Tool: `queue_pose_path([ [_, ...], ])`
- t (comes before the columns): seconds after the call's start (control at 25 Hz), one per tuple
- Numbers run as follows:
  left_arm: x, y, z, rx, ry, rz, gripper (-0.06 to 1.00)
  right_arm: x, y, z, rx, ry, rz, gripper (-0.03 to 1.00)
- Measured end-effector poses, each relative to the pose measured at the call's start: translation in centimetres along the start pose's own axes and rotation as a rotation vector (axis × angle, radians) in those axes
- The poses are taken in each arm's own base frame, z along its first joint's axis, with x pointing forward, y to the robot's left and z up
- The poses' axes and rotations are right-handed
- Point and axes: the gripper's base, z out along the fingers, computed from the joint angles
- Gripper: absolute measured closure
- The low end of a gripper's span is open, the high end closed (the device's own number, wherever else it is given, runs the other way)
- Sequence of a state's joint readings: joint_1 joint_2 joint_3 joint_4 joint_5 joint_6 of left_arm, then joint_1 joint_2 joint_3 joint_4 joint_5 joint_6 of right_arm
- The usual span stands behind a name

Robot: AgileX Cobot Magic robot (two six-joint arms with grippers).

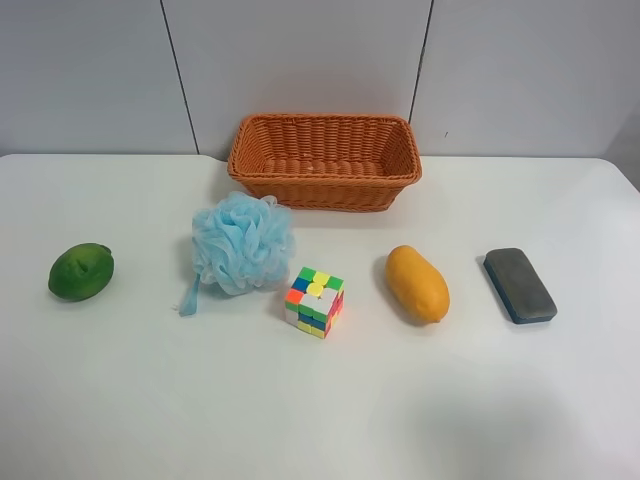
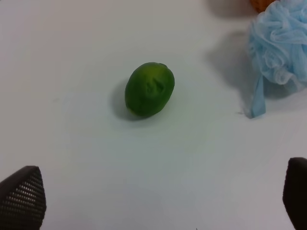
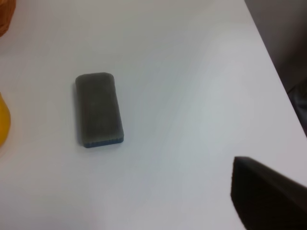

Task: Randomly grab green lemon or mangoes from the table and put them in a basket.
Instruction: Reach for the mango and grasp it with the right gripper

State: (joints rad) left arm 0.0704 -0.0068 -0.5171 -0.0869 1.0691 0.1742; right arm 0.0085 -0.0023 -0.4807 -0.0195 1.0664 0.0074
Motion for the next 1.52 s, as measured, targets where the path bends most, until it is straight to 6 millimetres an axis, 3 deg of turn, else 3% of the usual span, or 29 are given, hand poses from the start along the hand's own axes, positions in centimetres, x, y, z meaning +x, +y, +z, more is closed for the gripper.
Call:
queue_pose_path([
  [0.68, 0.0, 0.0, 0.0, 0.0, 0.0, 0.0, -0.05, -0.1, 0.1, 0.0, -0.006, 0.003, -0.004, -0.02],
  [0.88, 0.0, 0.0, 0.0, 0.0, 0.0, 0.0, -0.05, -3.6, 0.3, 0.4, -0.033, 0.082, 0.011, -0.02],
  [1.04, 0.0, 0.0, 0.0, 0.0, 0.0, 0.0, -0.05, -8.0, 0.3, 2.7, -0.035, 0.214, -0.009, -0.02],
  [1.24, 0.0, 0.0, 0.0, 0.0, 0.0, 0.0, -0.05, -12.2, 0.9, 8.1, -0.074, 0.399, -0.082, -0.02],
  [1.52, 0.0, 0.0, 0.0, 0.0, 0.0, 0.0, -0.05, -14.3, 6.6, 16.4, -0.24, 0.624, -0.284, -0.02],
])
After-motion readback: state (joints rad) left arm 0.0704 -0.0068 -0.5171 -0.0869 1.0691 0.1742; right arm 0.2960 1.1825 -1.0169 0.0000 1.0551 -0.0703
